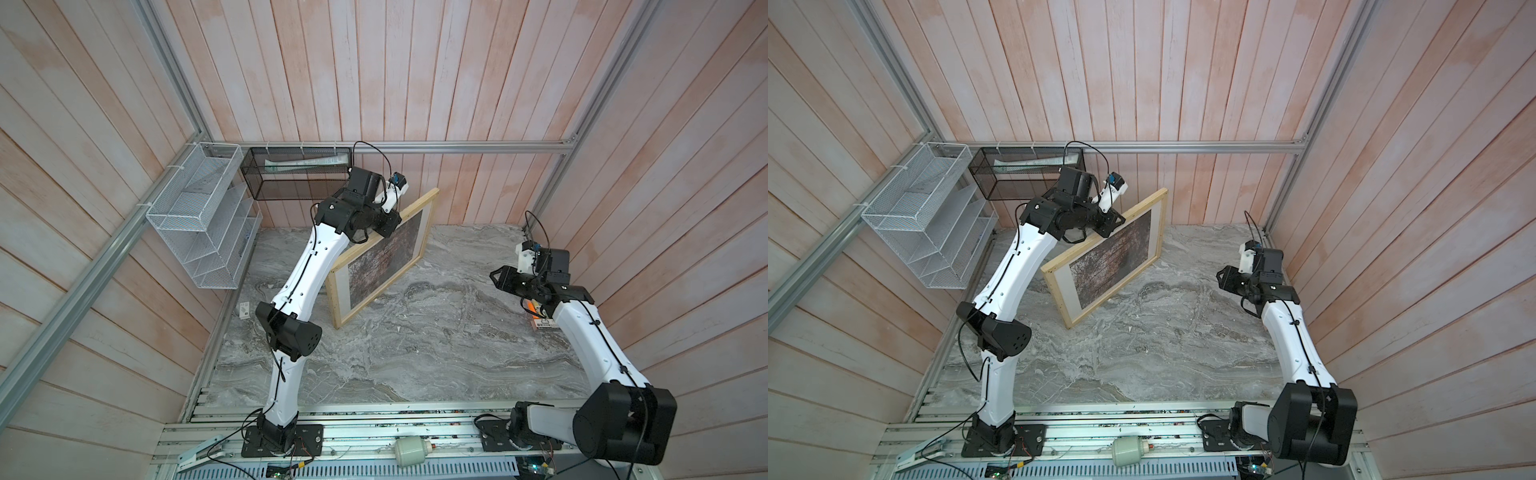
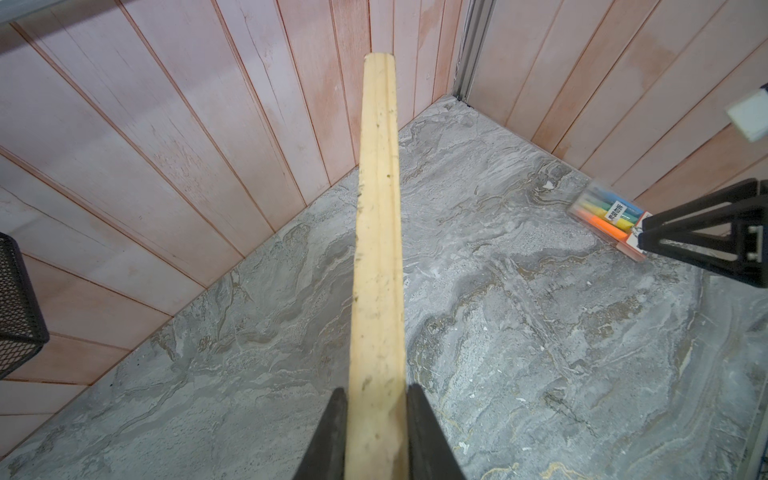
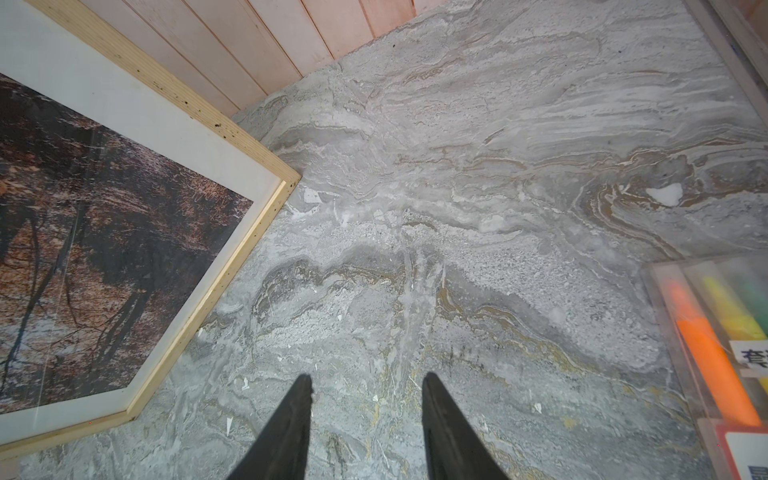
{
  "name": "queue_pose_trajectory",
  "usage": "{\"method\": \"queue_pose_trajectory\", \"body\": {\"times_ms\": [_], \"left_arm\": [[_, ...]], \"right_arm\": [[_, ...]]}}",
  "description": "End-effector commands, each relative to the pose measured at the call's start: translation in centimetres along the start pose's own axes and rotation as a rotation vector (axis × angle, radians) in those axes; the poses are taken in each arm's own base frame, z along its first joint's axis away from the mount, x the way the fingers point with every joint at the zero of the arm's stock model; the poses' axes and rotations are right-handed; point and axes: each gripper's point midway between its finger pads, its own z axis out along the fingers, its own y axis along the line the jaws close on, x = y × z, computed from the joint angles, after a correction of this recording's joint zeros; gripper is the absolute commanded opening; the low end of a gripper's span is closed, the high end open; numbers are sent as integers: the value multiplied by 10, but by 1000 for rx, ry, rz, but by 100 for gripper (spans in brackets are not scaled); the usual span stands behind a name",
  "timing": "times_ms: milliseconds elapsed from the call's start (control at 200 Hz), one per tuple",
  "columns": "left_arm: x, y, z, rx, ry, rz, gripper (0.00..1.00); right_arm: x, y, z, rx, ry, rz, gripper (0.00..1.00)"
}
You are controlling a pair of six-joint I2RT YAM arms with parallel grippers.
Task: Put the photo into the frame
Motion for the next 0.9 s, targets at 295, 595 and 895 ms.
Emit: {"method": "queue_pose_trajectory", "body": {"times_ms": [295, 595, 895], "left_arm": [[-22, 6, -12, -39, -86, 12, 30], [-14, 9, -4, -43, -58, 13, 34], [-1, 5, 9, -27, -11, 22, 38]], "right_arm": [[1, -2, 5, -9, 6, 10, 45], [2, -3, 6, -7, 9, 11, 45], [3, 0, 9, -30, 18, 15, 45]]}}
